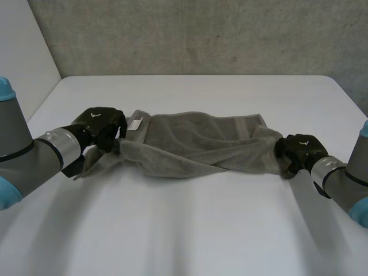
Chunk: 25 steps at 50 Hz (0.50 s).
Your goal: Fold the towel.
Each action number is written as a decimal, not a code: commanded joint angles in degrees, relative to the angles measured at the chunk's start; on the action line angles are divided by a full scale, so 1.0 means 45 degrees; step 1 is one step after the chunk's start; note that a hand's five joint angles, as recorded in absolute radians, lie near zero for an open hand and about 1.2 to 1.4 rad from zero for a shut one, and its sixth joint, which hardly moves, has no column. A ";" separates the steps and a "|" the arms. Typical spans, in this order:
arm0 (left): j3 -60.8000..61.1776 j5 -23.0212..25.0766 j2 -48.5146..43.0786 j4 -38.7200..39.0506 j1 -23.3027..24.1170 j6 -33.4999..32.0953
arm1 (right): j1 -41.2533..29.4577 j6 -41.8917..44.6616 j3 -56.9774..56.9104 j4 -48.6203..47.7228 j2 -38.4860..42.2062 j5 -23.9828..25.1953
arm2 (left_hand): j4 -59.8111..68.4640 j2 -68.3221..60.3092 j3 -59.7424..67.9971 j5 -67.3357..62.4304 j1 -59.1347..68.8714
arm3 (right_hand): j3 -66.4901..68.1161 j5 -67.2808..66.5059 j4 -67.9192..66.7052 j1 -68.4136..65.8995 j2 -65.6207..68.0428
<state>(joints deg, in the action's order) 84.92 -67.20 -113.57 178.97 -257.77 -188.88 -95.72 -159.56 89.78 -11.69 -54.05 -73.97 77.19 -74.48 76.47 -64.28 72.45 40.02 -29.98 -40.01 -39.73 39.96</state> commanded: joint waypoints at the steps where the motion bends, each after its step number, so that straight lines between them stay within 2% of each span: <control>1: -0.0003 0.0012 -0.0075 0.0013 -0.0004 0.0001 | 0.0001 0.0009 -0.0362 0.0000 0.0313 -0.0026 | 0.0625 -0.1228 0.0784 -0.1272 0.1678 | 0.1683 -0.1692 -0.1686 -0.1748 0.1697; 3: -0.0003 0.0012 -0.0094 0.0013 -0.0081 -0.0018 | 0.0001 -0.0010 -0.0459 0.0019 0.0352 -0.0046 | 0.0625 -0.1228 0.0784 -0.1272 0.1678 | 0.4471 -0.4480 -0.4473 -0.4535 0.4484; 4: -0.0003 0.0012 -0.0094 0.0013 -0.0082 -0.0019 | 0.0001 -0.0010 -0.0459 0.0019 0.0352 -0.0046 | 0.0625 -0.1228 0.0784 -0.1272 0.1678 | 0.4487 -0.4496 -0.4489 -0.4551 0.4500; 5: -0.0003 0.0012 -0.0094 0.0013 -0.0082 -0.0019 | -0.0019 -0.0049 -0.0459 0.0039 0.0333 -0.0046 | 0.0625 -0.1228 0.0784 -0.1272 0.1678 | 0.6485 -0.6494 -0.6487 -0.6550 0.6499; 6: -0.0003 0.0012 -0.0094 0.0013 -0.0101 -0.0019 | -0.0019 -0.0049 -0.0459 0.0039 0.0333 -0.0046 | 0.0625 -0.1228 0.0784 -0.1272 0.1678 | 0.6505 -0.6514 -0.6507 -0.6570 0.6519; 7: 0.0016 0.0012 -0.0094 0.0013 -0.0101 -0.0019 | -0.0019 -0.0049 -0.0459 0.0078 0.0294 -0.0046 | 0.0625 -0.1228 0.0784 -0.1272 0.1678 | 0.8615 -0.8624 -0.8617 -0.8679 0.8628; 15: 0.0055 0.0012 -0.0153 0.0033 -0.0238 -0.0019 | 0.0020 -0.0244 -0.0128 0.0156 -0.0758 -0.0065 | 0.0625 -0.1228 0.0784 -0.1272 0.1678 | 0.8885 -0.8893 -0.8887 -0.8949 0.8898; 25: 0.0621 -0.0007 -0.0231 0.0091 -0.0511 -0.0175 | 0.0586 -0.1456 -0.0069 0.0644 -0.2421 -0.0006 | 0.0625 -0.1228 0.0784 -0.1272 0.1678 | 0.8885 -0.8893 -0.8887 -0.8949 0.8898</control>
<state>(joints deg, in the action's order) 85.72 -67.22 -114.44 179.21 -259.16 -189.13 -94.81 -163.57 89.53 -10.10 -61.37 -74.15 77.19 -74.48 76.47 -64.28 72.45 76.13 -66.15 -76.26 -75.27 73.81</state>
